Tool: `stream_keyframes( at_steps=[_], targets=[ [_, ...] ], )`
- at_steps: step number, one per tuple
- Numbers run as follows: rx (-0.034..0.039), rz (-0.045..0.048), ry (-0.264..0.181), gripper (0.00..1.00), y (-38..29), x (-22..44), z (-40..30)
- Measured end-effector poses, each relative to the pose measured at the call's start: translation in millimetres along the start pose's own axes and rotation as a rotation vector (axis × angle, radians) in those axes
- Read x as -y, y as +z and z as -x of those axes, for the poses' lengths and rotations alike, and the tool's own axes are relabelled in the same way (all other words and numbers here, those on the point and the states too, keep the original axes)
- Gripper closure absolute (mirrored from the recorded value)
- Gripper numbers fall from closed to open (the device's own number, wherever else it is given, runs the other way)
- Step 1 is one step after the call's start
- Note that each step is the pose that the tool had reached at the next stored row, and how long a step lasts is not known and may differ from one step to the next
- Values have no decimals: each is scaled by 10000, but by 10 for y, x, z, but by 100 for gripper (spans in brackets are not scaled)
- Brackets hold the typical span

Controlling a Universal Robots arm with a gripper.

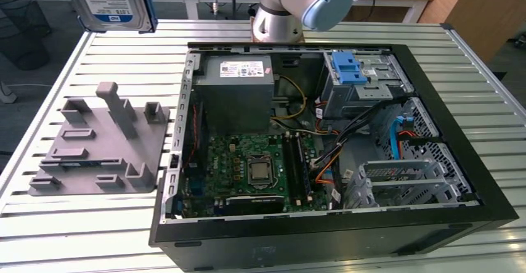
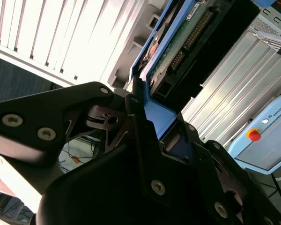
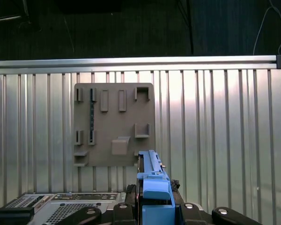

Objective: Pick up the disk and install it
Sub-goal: 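Pick up the disk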

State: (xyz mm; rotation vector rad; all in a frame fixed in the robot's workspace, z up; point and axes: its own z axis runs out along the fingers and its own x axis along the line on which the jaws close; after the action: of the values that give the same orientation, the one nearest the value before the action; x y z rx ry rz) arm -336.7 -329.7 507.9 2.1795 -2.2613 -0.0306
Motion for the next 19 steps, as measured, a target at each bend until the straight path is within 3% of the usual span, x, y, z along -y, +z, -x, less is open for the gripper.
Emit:
stream_keyframes(
  at_steps=[3, 13, 19],
  targets=[
    [1, -1, 1, 64, 0, 68, 3],
    [0, -1, 0, 64, -7, 524, 19],
    [1, 0, -1, 64, -11, 762, 28]
  ],
)
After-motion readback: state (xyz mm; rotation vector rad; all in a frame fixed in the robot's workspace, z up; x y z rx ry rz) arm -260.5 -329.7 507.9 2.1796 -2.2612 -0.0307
